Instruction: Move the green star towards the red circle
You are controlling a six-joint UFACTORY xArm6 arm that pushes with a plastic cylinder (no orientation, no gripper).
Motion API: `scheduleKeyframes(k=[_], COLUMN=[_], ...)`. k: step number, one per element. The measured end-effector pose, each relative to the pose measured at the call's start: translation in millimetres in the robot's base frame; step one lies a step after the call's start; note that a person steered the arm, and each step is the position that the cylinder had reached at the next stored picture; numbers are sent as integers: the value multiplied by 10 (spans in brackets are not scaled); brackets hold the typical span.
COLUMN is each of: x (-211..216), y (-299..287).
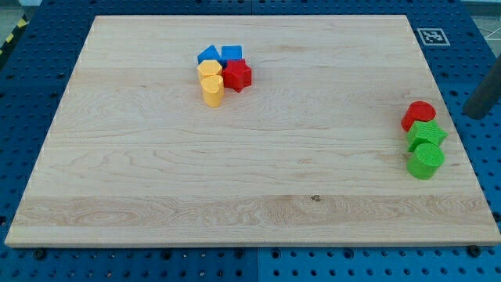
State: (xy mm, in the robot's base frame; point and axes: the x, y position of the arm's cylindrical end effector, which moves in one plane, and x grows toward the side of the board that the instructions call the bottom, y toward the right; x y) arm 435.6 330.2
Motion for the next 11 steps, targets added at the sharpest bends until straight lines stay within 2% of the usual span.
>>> scheduleKeyframes(k=[4, 6, 8, 11], x=[266, 661, 621, 309], y=[-436, -485, -908, -1341])
